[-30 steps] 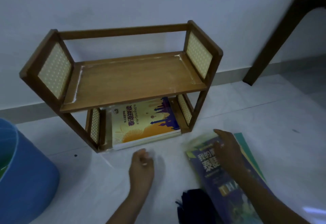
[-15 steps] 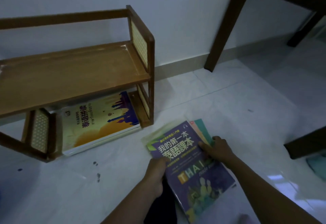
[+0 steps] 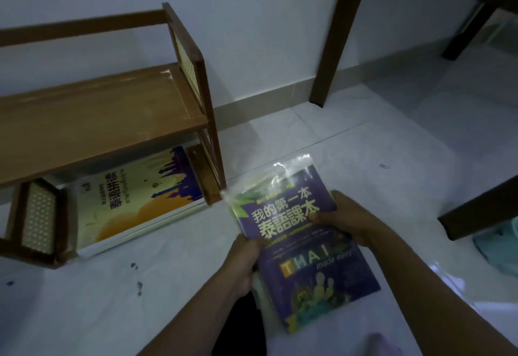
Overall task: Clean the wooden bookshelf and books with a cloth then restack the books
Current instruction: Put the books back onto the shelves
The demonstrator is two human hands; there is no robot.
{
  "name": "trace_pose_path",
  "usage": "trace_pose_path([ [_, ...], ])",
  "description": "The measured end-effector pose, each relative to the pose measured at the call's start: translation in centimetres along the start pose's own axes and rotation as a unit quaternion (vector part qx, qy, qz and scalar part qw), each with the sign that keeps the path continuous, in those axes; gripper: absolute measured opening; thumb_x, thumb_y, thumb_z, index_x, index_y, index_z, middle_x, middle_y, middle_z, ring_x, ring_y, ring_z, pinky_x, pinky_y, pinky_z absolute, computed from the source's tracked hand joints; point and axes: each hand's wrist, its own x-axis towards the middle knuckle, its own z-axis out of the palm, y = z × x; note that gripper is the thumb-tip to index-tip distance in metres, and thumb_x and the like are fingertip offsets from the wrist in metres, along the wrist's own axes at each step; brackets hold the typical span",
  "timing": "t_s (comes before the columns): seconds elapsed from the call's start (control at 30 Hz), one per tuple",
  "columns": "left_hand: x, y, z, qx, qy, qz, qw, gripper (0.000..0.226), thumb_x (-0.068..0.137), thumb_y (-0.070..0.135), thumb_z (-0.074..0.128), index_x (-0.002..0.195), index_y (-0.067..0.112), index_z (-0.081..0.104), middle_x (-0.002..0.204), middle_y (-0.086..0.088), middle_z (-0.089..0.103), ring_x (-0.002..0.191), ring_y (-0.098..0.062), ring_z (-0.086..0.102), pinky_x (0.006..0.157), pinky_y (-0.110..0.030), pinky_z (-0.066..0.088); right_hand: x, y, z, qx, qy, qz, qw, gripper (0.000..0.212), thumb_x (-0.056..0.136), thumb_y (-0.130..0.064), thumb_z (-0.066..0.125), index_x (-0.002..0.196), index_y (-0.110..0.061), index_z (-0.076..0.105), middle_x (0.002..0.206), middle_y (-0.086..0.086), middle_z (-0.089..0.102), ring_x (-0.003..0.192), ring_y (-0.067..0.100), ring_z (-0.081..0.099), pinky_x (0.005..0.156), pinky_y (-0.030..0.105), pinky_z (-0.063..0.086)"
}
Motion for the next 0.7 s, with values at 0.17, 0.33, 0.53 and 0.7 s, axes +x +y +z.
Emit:
trace_pose_path([
  [0.17, -5.7, 2.7, -3.3, 0.075, 0.026, 0.223, 0.972, 0.033, 0.094, 0.016, 0.056, 0.122, 0.033, 0.049, 0.119, 0.008, 0.066, 0.104, -0.012, 0.065, 0.084, -0.036, 0.055, -5.2, -8.3, 2.0, -0.024, 0.013, -0.163, 0.986, 0.049, 0.078, -0.021, 0.078, 0.117, -0.025, 0.050, 0.110, 0.000, 0.069, 0.099, 0.017, 0.068, 0.082, 0.043, 0.058],
  [0.33, -11.3, 5.6, -9.8, 0.195, 0.131, 0.346, 0.909, 0.045, 0.093, 0.016, 0.058, 0.135, 0.018, 0.041, 0.121, 0.009, 0.062, 0.109, -0.008, 0.059, 0.081, -0.016, 0.044, -8.3, -12.0, 8.2, -0.009, -0.014, -0.245, 0.969, 0.056, 0.079, -0.012, 0.075, 0.127, -0.021, 0.048, 0.116, -0.005, 0.067, 0.103, 0.008, 0.066, 0.083, 0.026, 0.055],
  [0.53, -15.7, 5.1, -18.9, 0.253, 0.209, 0.366, 0.871, 0.055, 0.093, 0.010, 0.055, 0.141, 0.020, 0.031, 0.118, 0.013, 0.056, 0.105, -0.009, 0.055, 0.073, -0.014, 0.043, -8.4, -10.8, 19.1, 0.029, -0.027, -0.247, 0.968, 0.053, 0.077, -0.013, 0.074, 0.126, -0.017, 0.052, 0.116, 0.000, 0.068, 0.107, 0.014, 0.065, 0.090, 0.039, 0.054],
  [0.7, -15.5, 1.8, -23.3, 0.268, 0.228, 0.336, 0.874, 0.042, 0.092, 0.002, 0.054, 0.119, 0.031, 0.040, 0.108, 0.015, 0.060, 0.098, 0.001, 0.058, 0.073, -0.007, 0.042, -7.9, -8.6, 23.9, 0.024, -0.037, -0.221, 0.974, 0.043, 0.080, 0.009, 0.068, 0.114, -0.013, 0.055, 0.098, -0.009, 0.068, 0.090, -0.002, 0.067, 0.071, 0.013, 0.052],
])
